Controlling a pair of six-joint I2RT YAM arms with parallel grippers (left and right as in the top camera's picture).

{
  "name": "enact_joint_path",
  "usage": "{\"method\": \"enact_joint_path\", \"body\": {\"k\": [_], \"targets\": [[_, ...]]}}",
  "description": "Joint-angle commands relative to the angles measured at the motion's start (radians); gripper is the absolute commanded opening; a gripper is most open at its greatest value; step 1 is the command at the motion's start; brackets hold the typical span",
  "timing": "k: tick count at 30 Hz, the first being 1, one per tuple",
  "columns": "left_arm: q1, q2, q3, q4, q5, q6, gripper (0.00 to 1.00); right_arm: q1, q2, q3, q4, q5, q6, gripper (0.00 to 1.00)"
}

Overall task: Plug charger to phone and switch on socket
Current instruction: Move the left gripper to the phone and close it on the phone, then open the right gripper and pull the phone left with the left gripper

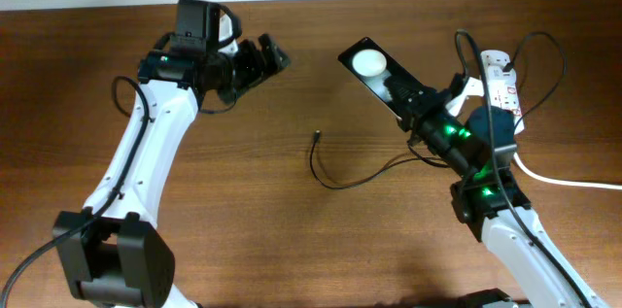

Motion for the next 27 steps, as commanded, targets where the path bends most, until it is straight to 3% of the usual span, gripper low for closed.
{"method": "enact_joint_path", "body": {"k": [1, 3, 5, 8, 15, 20, 24, 27], "targets": [[0.005, -0.026, 0.011, 0.064, 0.344, 0.101, 0.99, 0.011, 0.035, 0.006, 0.082, 0.038, 0.043, 0.04], [0.016, -0.026, 0.011, 0.126, 0.533, 0.098, 0.99, 0.011, 0.05, 0.006, 0.138, 0.039, 0.046, 0.04], [0.018, -0.026, 0.011, 0.142, 0.599, 0.045, 0.99, 0.011, 0.059, 0.006, 0.197, 0.039, 0.058, 0.04], [0.018, -0.026, 0.011, 0.164, 0.605, -0.116, 0.99, 0.029, 0.072, 0.006, 0.236, 0.074, 0.125, 0.04], [0.011, -0.026, 0.011, 0.301, 0.615, -0.299, 1.0, 0.154, 0.076, 0.007, 0.288, 0.225, 0.132, 0.04], [0.0, -0.026, 0.011, 0.374, 0.608, -0.397, 0.86, 0.242, 0.076, 0.009, 0.298, 0.372, 0.132, 0.04], [-0.043, -0.026, 0.011, 0.394, 0.579, -0.399, 0.84, 0.283, 0.076, 0.02, 0.303, 0.446, 0.169, 0.04], [-0.068, -0.026, 0.011, 0.394, 0.555, -0.399, 0.72, 0.284, 0.076, 0.037, 0.306, 0.442, 0.169, 0.04]]}}
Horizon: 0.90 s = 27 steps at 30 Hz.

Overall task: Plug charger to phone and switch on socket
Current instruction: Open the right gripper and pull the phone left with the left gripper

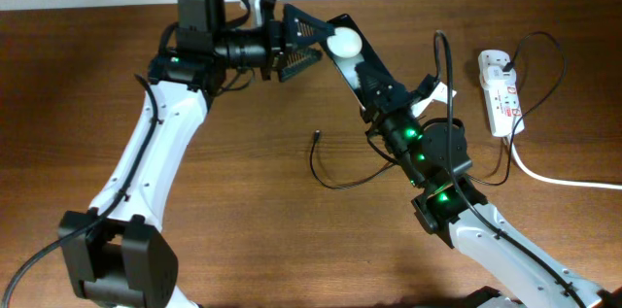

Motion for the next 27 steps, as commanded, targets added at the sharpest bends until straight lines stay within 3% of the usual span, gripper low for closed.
{"method": "enact_joint_path", "body": {"k": [1, 14, 19, 25, 27], "targets": [[-0.027, -0.024, 0.009, 0.004, -0.044, -0.006, 0.7, 0.008, -0.005, 0.041, 0.022, 0.031, 0.005, 0.04], [-0.095, -0.024, 0.009, 0.005, -0.128, -0.059, 0.5, 0.061, 0.043, 0.053, 0.046, 0.016, 0.013, 0.04], [-0.094, -0.024, 0.009, 0.005, -0.133, -0.078, 0.36, 0.068, 0.052, 0.056, 0.052, 0.016, 0.013, 0.04], [-0.098, -0.024, 0.009, -0.011, -0.132, -0.077, 0.05, 0.068, 0.052, 0.057, 0.055, 0.02, 0.013, 0.04], [-0.098, -0.024, 0.009, -0.018, -0.132, -0.077, 0.0, 0.068, 0.052, 0.057, 0.055, 0.02, 0.013, 0.04]]}}
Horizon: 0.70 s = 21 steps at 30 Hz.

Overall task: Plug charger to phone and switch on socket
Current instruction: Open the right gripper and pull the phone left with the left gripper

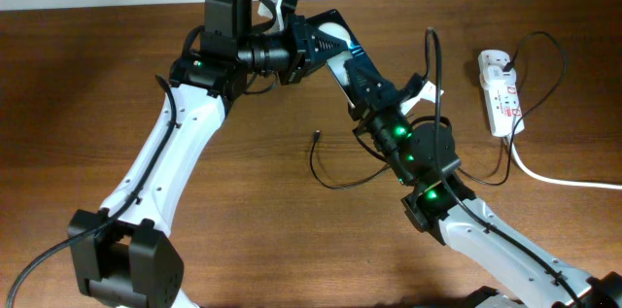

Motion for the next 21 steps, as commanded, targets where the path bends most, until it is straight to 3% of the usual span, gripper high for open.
{"method": "enact_joint_path", "body": {"k": [1, 6, 9, 13, 16, 21], "targets": [[-0.014, -0.024, 0.009, -0.017, 0.009, -0.01, 0.0, 0.014, 0.002, 0.026, 0.005, -0.013, -0.058, 0.04], [-0.013, -0.024, 0.009, -0.017, 0.008, -0.01, 0.0, 0.014, 0.002, 0.026, 0.004, -0.013, -0.058, 0.08], [-0.013, -0.024, 0.009, -0.017, -0.004, -0.01, 0.0, 0.014, 0.002, 0.026, 0.003, -0.014, -0.058, 0.2], [-0.011, -0.024, 0.009, -0.018, -0.007, -0.009, 0.0, 0.014, 0.002, 0.026, 0.003, -0.014, -0.058, 0.48], [0.003, -0.024, 0.008, -0.063, -0.014, 0.036, 0.0, 0.013, 0.002, 0.026, -0.023, -0.013, -0.059, 0.82], [0.067, -0.024, 0.007, -0.23, -0.032, 0.179, 0.0, 0.011, 0.002, 0.026, -0.079, -0.013, -0.064, 0.99]]}}
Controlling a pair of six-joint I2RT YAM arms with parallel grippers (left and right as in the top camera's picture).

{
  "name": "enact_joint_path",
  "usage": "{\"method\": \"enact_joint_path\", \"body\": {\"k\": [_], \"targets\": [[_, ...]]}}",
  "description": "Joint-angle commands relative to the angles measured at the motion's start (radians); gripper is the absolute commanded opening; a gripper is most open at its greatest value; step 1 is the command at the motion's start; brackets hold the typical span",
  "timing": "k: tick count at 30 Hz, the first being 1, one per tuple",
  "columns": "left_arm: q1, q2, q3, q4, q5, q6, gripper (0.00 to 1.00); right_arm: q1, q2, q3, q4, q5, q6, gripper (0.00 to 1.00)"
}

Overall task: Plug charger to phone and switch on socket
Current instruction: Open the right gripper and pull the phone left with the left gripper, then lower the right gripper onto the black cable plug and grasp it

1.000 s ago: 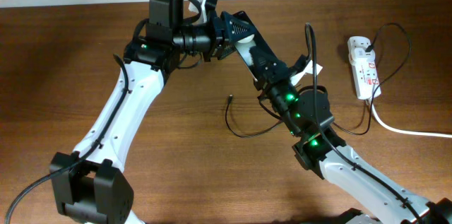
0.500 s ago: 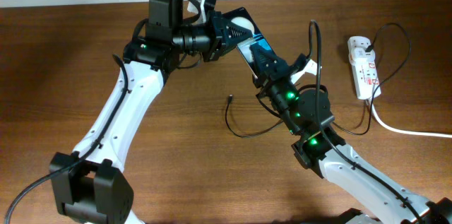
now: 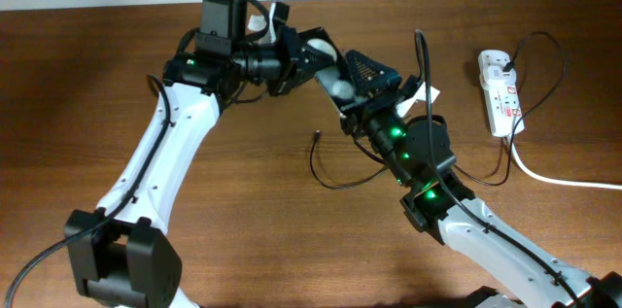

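Note:
The black phone point(image 3: 335, 83), with a white round knob on its back, hangs above the table at the upper middle. My left gripper point(image 3: 296, 55) appears shut on its upper left end. My right gripper point(image 3: 356, 75) is at the phone's lower right side, and its fingers look spread apart, though the phone partly hides them. The thin black charger cable point(image 3: 335, 180) loops on the wood, its free plug end point(image 3: 318, 135) below the phone. At the right edge lies the white socket strip point(image 3: 501, 89).
A thick white lead point(image 3: 564, 180) runs from the strip off the right edge. Black wire arcs over the strip. The pale wall borders the table's far edge. Both arms crowd the upper middle.
The left gripper has closed on the phone's upper end and sits slightly further left. The right gripper's fingers now look spread. The phone lies a little lower and to the left.
The right gripper first held the phone near the socket strip, while the left gripper was far off at the upper left. Then the phone was at mid-table with the open left gripper beside it. Then the left gripper reached its top end, and now grips it.

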Motion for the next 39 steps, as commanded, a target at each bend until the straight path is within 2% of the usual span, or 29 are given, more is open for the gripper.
{"method": "enact_joint_path", "body": {"k": [1, 4, 9, 11, 21, 23, 27, 29, 31, 34, 39], "targets": [[0.044, -0.024, 0.007, -0.049, 0.012, 0.127, 0.0, 0.004, 0.0, 0.019, -0.023, -0.002, -0.029, 1.0], [0.086, -0.024, 0.007, -0.103, 0.002, 0.222, 0.0, 0.004, 0.0, 0.019, -0.075, -0.002, -0.109, 0.99], [0.162, -0.024, 0.005, -0.2, 0.0, 0.391, 0.0, -0.02, 0.0, 0.019, -0.226, -0.022, -0.364, 0.99], [0.19, -0.024, 0.005, -0.237, 0.0, 0.452, 0.0, -0.02, 0.0, 0.019, -0.288, -0.045, -0.512, 0.99], [0.349, -0.023, 0.004, -0.318, -0.002, 0.585, 0.0, -0.02, -0.005, 0.021, -0.527, -0.045, -0.92, 0.99], [0.384, -0.023, 0.004, -0.324, -0.003, 0.615, 0.0, -0.034, -0.005, 0.064, -0.613, -0.104, -1.012, 0.99], [0.438, -0.023, 0.004, -0.325, 0.001, 0.618, 0.0, -0.078, -0.004, 0.309, -1.011, -0.123, -1.121, 0.99], [0.451, -0.023, 0.004, -0.326, 0.001, 0.618, 0.0, -0.087, -0.004, 0.396, -1.129, -0.119, -1.152, 0.99], [0.451, -0.023, 0.004, -0.325, 0.001, 0.618, 0.0, -0.087, -0.003, 0.457, -1.2, -0.12, -1.174, 0.99], [0.451, -0.023, 0.004, -0.326, 0.001, 0.617, 0.0, -0.087, 0.015, 0.475, -1.216, -0.124, -1.174, 0.99], [0.45, -0.023, 0.004, -0.325, 0.0, 0.617, 0.0, -0.087, 0.163, 0.602, -1.349, -0.173, -1.193, 0.99]]}}
